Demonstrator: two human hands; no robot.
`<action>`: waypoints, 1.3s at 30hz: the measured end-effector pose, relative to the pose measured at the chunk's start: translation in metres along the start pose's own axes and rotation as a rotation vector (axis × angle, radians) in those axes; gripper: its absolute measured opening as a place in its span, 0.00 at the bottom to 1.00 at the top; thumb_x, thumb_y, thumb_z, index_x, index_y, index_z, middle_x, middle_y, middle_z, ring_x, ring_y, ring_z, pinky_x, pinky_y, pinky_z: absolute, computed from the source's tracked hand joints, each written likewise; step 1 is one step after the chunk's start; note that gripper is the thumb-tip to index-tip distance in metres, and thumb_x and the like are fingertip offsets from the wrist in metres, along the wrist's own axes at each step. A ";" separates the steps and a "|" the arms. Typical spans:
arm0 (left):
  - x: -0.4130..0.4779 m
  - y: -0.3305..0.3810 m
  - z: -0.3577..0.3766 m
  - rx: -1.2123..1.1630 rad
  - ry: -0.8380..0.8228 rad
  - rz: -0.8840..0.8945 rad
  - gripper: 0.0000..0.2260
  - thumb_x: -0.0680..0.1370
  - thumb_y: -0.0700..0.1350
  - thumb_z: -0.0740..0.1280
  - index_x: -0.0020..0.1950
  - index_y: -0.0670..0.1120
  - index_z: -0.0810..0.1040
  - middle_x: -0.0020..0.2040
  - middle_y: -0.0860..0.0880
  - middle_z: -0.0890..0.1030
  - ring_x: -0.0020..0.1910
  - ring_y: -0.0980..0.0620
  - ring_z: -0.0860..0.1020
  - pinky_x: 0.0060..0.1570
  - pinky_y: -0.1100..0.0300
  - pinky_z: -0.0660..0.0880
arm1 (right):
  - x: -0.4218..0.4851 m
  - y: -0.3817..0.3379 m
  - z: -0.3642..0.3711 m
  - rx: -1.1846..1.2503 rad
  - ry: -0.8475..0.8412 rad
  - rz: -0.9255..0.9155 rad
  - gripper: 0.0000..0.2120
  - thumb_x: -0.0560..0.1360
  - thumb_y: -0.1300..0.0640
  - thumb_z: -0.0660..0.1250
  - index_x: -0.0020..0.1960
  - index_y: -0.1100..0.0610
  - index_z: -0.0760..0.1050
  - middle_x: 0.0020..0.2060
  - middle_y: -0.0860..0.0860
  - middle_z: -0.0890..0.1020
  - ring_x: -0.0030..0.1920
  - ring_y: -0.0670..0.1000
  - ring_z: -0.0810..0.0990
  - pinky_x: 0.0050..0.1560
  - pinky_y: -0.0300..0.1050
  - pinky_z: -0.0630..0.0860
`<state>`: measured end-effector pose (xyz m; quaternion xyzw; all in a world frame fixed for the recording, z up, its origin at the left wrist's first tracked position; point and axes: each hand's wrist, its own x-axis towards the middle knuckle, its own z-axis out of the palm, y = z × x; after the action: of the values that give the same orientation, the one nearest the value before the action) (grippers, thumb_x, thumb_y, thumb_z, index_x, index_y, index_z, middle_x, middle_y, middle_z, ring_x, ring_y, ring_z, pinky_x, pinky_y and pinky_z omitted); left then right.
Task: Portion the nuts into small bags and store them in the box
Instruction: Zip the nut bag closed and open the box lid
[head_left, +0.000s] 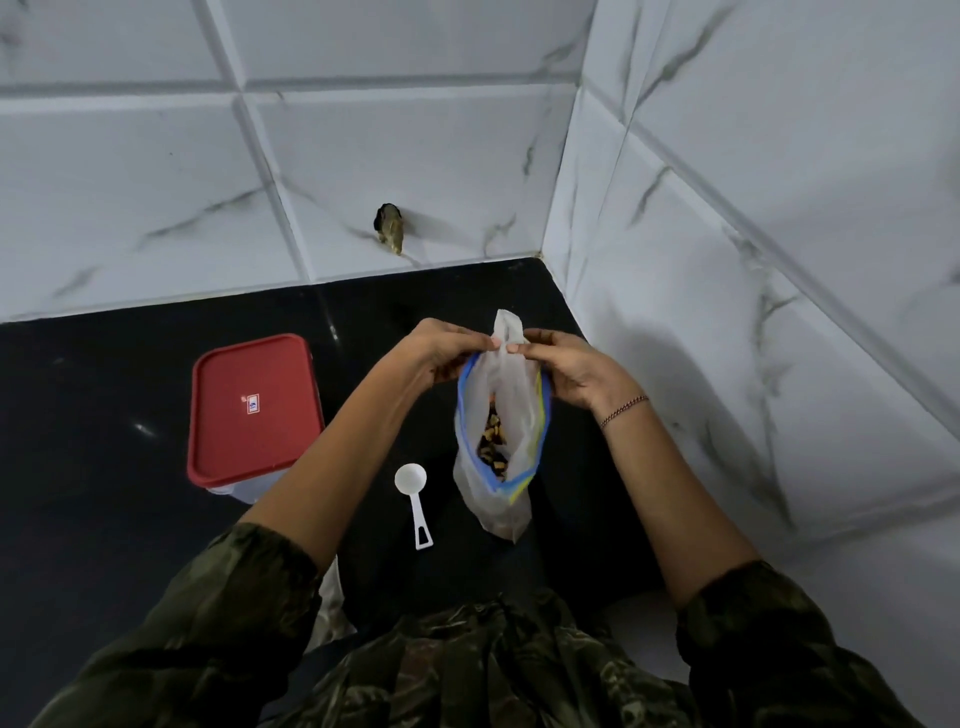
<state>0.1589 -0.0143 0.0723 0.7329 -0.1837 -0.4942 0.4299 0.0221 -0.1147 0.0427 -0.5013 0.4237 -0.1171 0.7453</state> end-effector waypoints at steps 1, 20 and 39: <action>0.000 0.000 0.000 0.071 0.038 0.092 0.06 0.71 0.41 0.75 0.46 0.45 0.80 0.41 0.49 0.80 0.40 0.54 0.78 0.34 0.66 0.75 | 0.000 -0.002 0.001 -0.130 0.083 -0.093 0.27 0.69 0.66 0.73 0.66 0.62 0.67 0.50 0.56 0.79 0.51 0.54 0.79 0.49 0.45 0.78; -0.002 0.005 -0.002 -0.220 -0.022 -0.036 0.12 0.82 0.48 0.61 0.43 0.44 0.76 0.36 0.48 0.74 0.33 0.55 0.72 0.28 0.67 0.71 | 0.008 -0.029 0.010 -0.008 0.014 -0.052 0.04 0.73 0.59 0.71 0.47 0.57 0.78 0.38 0.52 0.80 0.37 0.47 0.78 0.38 0.39 0.79; -0.006 0.036 -0.010 0.839 0.665 0.802 0.09 0.72 0.36 0.66 0.51 0.41 0.79 0.49 0.42 0.79 0.46 0.43 0.78 0.42 0.55 0.72 | -0.015 -0.046 0.044 -1.249 0.336 -1.174 0.18 0.70 0.73 0.66 0.56 0.56 0.74 0.52 0.51 0.77 0.46 0.52 0.79 0.42 0.46 0.78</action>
<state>0.1703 -0.0258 0.1060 0.8262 -0.4762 0.0697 0.2929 0.0575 -0.0987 0.0954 -0.9315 0.1881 -0.3007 0.0811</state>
